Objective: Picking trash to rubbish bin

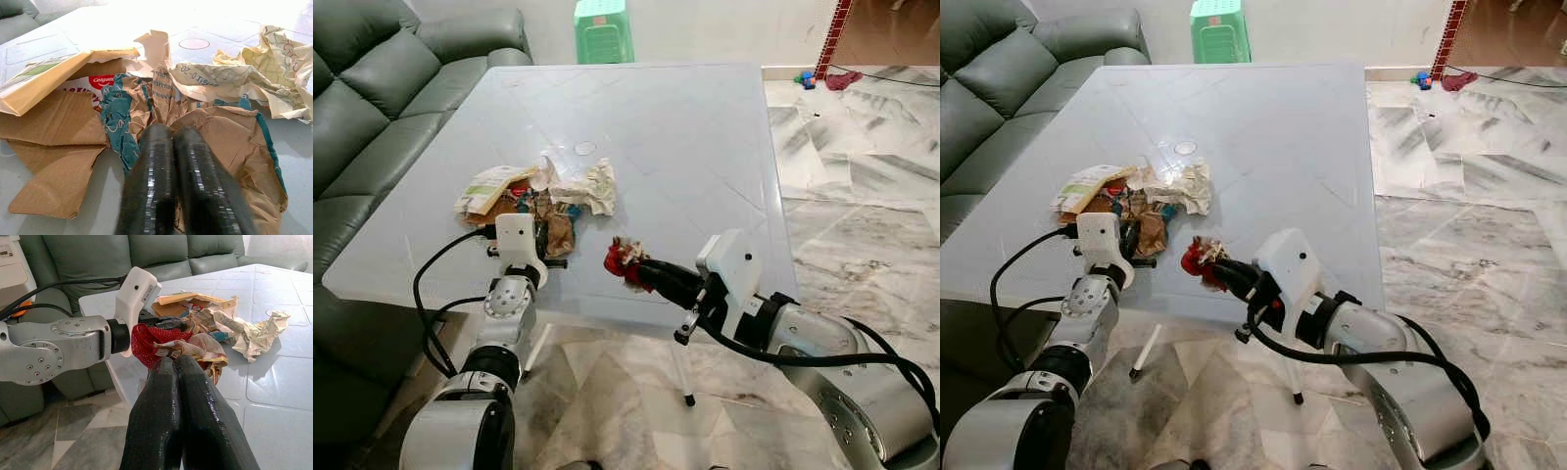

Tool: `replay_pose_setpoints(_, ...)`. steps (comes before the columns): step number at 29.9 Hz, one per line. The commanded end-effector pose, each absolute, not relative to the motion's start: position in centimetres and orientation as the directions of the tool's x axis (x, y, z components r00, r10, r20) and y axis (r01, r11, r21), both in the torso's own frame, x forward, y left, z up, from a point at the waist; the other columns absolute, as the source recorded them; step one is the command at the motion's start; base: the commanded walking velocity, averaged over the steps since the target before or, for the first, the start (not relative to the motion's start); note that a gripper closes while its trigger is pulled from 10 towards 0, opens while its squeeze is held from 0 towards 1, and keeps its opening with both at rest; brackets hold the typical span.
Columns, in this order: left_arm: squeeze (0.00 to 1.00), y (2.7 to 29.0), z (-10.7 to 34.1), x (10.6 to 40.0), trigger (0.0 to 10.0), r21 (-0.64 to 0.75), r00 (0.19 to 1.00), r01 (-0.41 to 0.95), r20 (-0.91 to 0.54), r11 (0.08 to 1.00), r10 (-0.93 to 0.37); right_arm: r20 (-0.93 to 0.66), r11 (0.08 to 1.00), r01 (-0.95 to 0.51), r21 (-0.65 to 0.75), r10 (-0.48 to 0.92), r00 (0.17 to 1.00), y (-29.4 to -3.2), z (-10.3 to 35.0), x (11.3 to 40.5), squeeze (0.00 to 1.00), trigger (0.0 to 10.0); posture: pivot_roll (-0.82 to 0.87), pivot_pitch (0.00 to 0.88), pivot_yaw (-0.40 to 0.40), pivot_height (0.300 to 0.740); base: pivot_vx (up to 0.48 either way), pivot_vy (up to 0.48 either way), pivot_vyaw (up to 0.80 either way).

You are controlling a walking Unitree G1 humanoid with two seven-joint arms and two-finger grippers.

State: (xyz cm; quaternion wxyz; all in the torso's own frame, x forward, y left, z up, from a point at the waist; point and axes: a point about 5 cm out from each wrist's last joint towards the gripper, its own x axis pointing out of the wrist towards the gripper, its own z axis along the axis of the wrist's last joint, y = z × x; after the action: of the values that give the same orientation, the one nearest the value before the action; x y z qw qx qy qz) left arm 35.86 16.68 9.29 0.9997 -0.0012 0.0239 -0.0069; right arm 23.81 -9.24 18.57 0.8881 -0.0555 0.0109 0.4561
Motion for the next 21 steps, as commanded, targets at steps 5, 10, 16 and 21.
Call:
replay_pose_setpoints(5,0.00,16.8,9.7,35.9,0.0,0.003,1.000,0.012,-0.024,1.000,-0.012,-0.072,0.557,-0.824,-0.103,0.822,0.565,-8.8,18.7,23.8,0.00,10.0,-0.17,0.087,0.082,0.740,0.000,0.000,0.00)
replay_pose_setpoints(10,0.00,16.9,10.2,36.1,0.0,0.000,1.000,0.008,0.007,1.000,-0.008,-0.071,0.556,-0.825,-0.105,0.823,0.564,-8.8,18.7,23.9,0.00,10.0,-0.16,0.087,0.081,0.740,0.000,0.000,0.00)
replay_pose_setpoints(16,0.00,16.8,10.6,36.2,0.0,0.002,0.999,0.011,0.030,1.000,-0.011,-0.070,0.555,-0.825,-0.108,0.823,0.563,-8.7,18.7,23.9,0.00,10.0,-0.16,0.085,0.083,0.740,0.000,0.000,0.00)
replay_pose_setpoints(21,0.00,15.9,14.3,36.3,0.0,0.133,0.962,0.012,0.268,0.991,-0.048,-0.066,0.567,-0.816,-0.112,0.815,0.576,-8.8,18.7,24.1,0.00,10.0,-0.15,0.083,0.082,0.740,0.000,0.000,0.00)
